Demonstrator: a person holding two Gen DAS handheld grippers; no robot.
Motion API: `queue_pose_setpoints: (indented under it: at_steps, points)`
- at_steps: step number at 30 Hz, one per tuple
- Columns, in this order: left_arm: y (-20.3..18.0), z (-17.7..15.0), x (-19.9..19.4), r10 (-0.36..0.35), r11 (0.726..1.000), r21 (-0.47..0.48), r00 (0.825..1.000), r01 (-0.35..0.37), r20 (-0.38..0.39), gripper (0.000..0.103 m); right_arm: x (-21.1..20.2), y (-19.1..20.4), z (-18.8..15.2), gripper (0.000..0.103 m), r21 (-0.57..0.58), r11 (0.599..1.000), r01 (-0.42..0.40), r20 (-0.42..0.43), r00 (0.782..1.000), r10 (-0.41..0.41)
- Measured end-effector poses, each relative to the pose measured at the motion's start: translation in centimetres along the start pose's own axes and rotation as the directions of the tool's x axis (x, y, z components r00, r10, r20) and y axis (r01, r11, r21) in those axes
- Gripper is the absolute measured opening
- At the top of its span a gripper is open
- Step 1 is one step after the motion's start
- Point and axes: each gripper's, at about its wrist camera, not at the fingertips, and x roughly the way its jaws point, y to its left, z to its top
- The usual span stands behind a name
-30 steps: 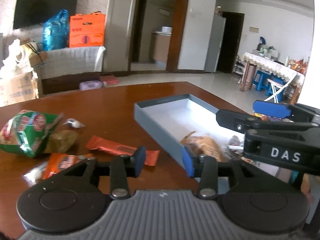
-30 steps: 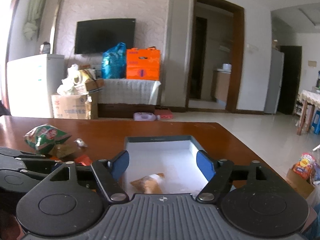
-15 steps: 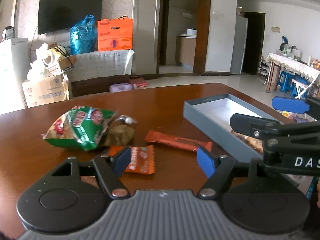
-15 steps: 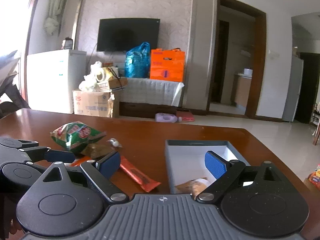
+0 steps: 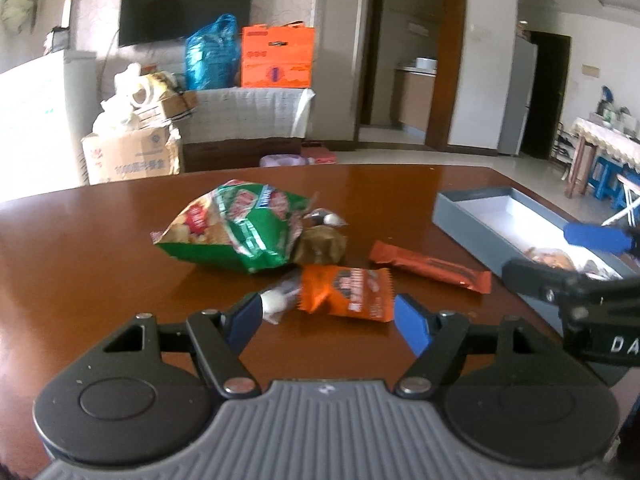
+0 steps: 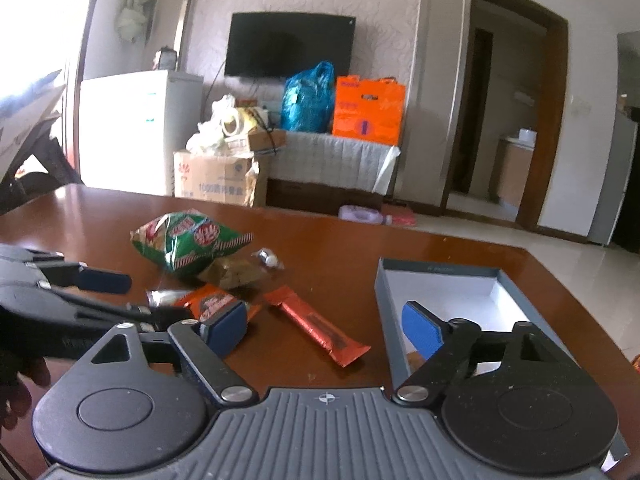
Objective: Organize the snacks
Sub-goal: 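Withdraw both tools from the box toward the green chip bag and orange packets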
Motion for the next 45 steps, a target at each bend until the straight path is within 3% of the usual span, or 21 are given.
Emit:
queue_pose_setpoints:
  at_steps: [12,24,30,38,45]
  points:
    - [1.8,0.4,2.1,0.01,0.999,-0.048,1.0,-0.011,-0.003,0.073,4.0,1.4,-0.8,0.079,-0.038,0.999,-0.013,-0.075,0.997,0.01]
    - [5.2,0.8,2.3,0.059,0.997,-0.042,0.998,-0.059,0.019,0.073,6.8,5.6,0.1,0.082,-0.015,0.99,-0.138,-0.107,0.985,0.136]
    - [6.6,0.9,2.1,0.071,0.996,-0.063,0.997,-0.07,0.021,0.073,7.5,6.8,0.8,0.085,0.045,0.995,-0.088,-0.083,0.992,0.092]
    - [8.6,0.9,2.0,0.096,0.991,-0.095,0.995,-0.093,0.024,0.073,8.8,8.2,1.4,0.09,0.059,0.994,-0.088,-0.071,0.993,0.092]
    - [9.4,1.0,2.4,0.093,0.99,-0.112,0.995,-0.09,0.025,0.073,10.5,6.7,1.4,0.08,0.128,0.99,-0.052,-0.143,0.987,0.07]
